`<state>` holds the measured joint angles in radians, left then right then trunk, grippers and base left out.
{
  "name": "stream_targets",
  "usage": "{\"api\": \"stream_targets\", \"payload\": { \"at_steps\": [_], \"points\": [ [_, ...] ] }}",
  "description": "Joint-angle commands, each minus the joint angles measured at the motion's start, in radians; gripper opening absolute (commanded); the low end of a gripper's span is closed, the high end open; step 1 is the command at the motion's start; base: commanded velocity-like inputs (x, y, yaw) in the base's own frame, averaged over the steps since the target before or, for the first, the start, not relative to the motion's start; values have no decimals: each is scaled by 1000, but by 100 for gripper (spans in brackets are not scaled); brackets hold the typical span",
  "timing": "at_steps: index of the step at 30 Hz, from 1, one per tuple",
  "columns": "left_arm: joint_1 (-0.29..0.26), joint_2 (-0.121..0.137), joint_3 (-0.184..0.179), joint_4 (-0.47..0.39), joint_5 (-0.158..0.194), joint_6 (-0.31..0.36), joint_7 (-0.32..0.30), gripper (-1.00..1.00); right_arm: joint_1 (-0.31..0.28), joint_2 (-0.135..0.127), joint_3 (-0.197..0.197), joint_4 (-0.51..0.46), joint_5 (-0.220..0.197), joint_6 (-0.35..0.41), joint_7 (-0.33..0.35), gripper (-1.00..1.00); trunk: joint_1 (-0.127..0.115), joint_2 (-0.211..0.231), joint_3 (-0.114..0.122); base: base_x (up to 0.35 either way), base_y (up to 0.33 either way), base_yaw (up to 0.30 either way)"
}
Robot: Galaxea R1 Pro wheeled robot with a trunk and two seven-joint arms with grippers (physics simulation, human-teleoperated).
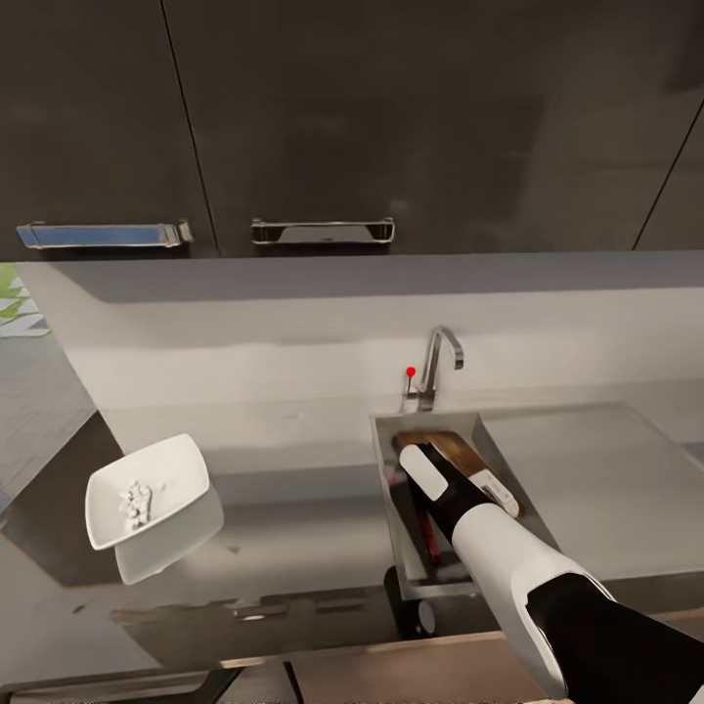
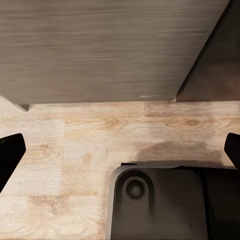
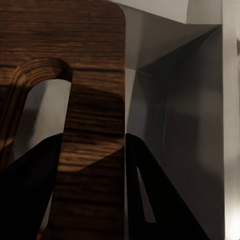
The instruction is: In the kitchen, take the Vidalia onion out of the sink, dice it on the chopping board with the paring knife, put the diced onion into the bowl on the countertop, then place both the paring knife and the chopping board into the sink.
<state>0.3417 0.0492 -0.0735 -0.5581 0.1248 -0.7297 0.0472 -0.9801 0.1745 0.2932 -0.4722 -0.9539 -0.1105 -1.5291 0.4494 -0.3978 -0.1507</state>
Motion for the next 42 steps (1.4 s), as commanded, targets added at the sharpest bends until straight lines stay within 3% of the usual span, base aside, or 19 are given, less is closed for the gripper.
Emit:
{"api": "stream_targets", "payload": {
  "at_steps": [1,42],
  "points": [
    [0,1,-8,-2,9,-2,5,100,-2,0,6,3,-5,-11,-1,-100,1,-2,-4,2,0,0],
    [0,2,-8,-2,9,-5,5,100,-2,0,6,21,-5,-12,0,-100,1,-2,-70,0,0,0]
  ]
}}
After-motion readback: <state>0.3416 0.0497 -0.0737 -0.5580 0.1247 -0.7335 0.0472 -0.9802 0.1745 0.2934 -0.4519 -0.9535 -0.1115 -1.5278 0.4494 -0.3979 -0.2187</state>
